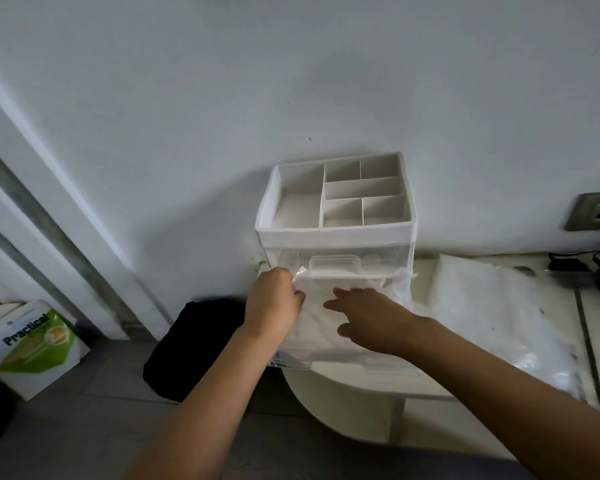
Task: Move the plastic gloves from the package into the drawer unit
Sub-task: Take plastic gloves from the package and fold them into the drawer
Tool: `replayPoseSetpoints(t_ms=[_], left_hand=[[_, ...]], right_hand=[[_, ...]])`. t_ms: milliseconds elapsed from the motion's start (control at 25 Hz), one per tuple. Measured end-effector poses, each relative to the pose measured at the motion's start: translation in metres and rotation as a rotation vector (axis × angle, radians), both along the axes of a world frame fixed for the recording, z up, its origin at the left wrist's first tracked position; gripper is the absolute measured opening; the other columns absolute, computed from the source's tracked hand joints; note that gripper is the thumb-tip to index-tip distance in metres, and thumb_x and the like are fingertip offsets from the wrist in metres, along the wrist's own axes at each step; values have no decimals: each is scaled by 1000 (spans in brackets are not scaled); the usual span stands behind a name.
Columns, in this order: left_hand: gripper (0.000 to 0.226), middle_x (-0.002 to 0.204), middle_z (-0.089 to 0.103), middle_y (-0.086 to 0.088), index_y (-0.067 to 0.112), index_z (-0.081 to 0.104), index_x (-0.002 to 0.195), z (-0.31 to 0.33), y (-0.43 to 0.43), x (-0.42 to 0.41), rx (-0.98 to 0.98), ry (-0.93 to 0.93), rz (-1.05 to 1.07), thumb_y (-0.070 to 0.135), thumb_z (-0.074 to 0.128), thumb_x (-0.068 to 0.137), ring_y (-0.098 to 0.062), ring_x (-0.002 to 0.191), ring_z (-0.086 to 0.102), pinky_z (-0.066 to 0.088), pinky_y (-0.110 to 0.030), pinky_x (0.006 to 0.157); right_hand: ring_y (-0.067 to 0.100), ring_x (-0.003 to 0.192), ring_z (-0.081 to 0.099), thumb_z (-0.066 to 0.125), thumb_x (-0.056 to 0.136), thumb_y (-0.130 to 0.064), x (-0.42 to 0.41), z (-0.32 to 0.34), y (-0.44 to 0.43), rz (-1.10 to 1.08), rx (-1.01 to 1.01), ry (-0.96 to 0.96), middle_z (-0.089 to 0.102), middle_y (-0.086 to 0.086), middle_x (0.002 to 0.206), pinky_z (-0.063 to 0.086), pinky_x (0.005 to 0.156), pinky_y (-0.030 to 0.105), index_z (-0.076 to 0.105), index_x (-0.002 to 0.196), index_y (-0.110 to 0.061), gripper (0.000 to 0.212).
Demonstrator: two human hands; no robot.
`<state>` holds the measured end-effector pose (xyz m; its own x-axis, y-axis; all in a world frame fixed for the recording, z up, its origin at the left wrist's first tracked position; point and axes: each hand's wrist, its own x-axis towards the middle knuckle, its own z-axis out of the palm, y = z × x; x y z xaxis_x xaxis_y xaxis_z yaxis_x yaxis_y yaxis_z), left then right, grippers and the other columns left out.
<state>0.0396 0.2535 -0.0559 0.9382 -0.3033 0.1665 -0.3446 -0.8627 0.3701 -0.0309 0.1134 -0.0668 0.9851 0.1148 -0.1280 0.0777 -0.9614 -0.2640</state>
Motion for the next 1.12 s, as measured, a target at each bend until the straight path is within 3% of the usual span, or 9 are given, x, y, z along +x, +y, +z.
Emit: replayPoseSetpoints(t_ms=[200, 320, 400, 480, 600, 720, 880, 1000, 1120], left_hand=[[15, 103, 66, -3, 11, 63, 103, 22, 6, -3, 191, -206, 115, 19, 61, 91, -22, 96, 62, 44, -28, 74], [11, 97, 66, 2, 14, 64, 101, 31, 3, -18, -3, -290, -22, 18, 61, 92, -12, 86, 62, 41, -17, 69], [11, 96, 69, 3, 15, 67, 100, 25, -9, -29, -71, -140, -181, 20, 61, 92, -6, 81, 61, 47, -14, 75], [25, 114, 66, -1, 14, 63, 117, 9, -19, -31, 32, 73, -292, 23, 59, 94, -10, 100, 61, 46, -19, 91], [51, 144, 43, -7, 13, 39, 141, -10, -23, -22, 307, 244, -315, 27, 55, 94, -23, 132, 41, 31, -32, 109], [68, 155, 22, -8, 18, 25, 148, -18, -20, -8, 310, 356, -243, 28, 59, 90, -28, 140, 25, 25, -41, 114], [90, 154, 24, -7, 20, 24, 148, -14, -20, -6, 230, 449, -221, 38, 76, 76, -27, 139, 27, 29, -38, 112], [102, 157, 17, -9, 19, 18, 150, -14, -20, -8, 238, 477, -213, 39, 80, 72, -28, 143, 20, 26, -39, 114], [105, 157, 15, -9, 20, 15, 151, -14, -24, -7, 283, 462, -225, 41, 80, 71, -30, 144, 15, 24, -42, 115]], right_hand=[[21, 135, 36, 51, 93, -17, 4, -6, 0, 7, -85, 20, 33, 1, 152, 12, 117, 38, 35, 145, -23, 54], [22, 126, 45, 58, 89, -22, 5, -7, 1, -9, -73, -19, 48, 1, 139, 19, 115, 36, 42, 140, -22, 54], [22, 122, 47, 61, 86, -25, 5, -10, 2, -25, -42, -37, 52, 1, 132, 25, 111, 35, 45, 137, -20, 53], [25, 123, 44, 62, 85, -27, 5, -11, 1, -38, 0, -22, 50, 2, 131, 28, 110, 38, 46, 136, -21, 53], [31, 139, 22, 68, 83, -29, 4, -8, -4, -115, 102, 88, 35, 3, 145, 14, 114, 47, 38, 140, -25, 65], [23, 142, 17, 70, 81, -28, 6, -6, -9, -186, 181, 106, 34, 5, 146, 4, 117, 41, 36, 141, -20, 70], [25, 138, 24, 68, 82, -15, 7, -5, -13, -485, 698, 102, 25, 8, 148, 32, 111, 36, 38, 141, -14, 67], [26, 138, 25, 58, 87, -16, 9, -4, -10, -517, 652, 117, 18, 10, 151, 34, 110, 35, 36, 142, -11, 59], [27, 132, 35, 48, 91, -14, 2, 5, -6, -470, 543, 124, 32, 16, 146, 36, 106, 30, 42, 136, -4, 46]])
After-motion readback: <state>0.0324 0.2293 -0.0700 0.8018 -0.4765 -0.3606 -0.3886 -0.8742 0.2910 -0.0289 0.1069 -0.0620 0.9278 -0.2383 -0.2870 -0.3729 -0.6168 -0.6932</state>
